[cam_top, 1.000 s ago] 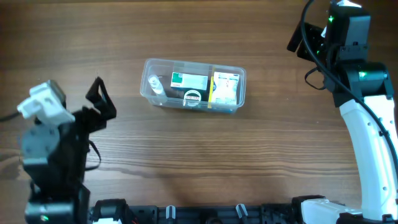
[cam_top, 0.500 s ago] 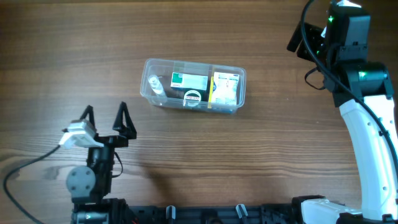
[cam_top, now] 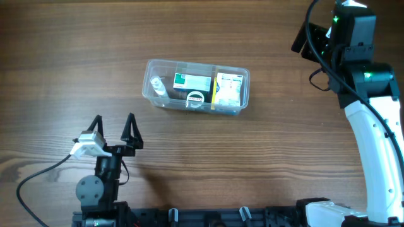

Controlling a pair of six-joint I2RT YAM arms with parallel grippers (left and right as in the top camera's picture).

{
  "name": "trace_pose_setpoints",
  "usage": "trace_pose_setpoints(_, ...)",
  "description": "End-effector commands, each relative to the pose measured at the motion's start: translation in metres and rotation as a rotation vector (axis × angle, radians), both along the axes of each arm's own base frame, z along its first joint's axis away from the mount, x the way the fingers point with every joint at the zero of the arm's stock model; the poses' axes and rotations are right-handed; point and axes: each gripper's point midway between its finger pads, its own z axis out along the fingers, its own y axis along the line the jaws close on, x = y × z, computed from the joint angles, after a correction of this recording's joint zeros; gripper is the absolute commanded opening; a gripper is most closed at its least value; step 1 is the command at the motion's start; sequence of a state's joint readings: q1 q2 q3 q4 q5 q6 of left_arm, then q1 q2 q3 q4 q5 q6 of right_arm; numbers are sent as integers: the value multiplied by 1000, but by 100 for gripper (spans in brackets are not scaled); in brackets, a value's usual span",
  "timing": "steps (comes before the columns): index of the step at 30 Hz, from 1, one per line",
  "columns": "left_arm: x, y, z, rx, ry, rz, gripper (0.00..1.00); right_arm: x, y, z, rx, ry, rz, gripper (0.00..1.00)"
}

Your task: Pack container

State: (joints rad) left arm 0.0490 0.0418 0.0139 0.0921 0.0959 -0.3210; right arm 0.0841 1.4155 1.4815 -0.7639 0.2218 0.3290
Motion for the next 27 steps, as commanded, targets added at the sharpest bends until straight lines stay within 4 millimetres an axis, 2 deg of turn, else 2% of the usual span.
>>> trace_pose_setpoints(1,-2,3,-3,-1,1,12,100,1,-1,-3,3,4,-15,100)
trace_pose_setpoints(7,-2,3,-36,-8,135,12,100,1,-1,-3,3,4,-15,100)
trace_pose_setpoints(27,-2,4,-36,-9,137,23,100,1,-1,-3,3,4,-15,100)
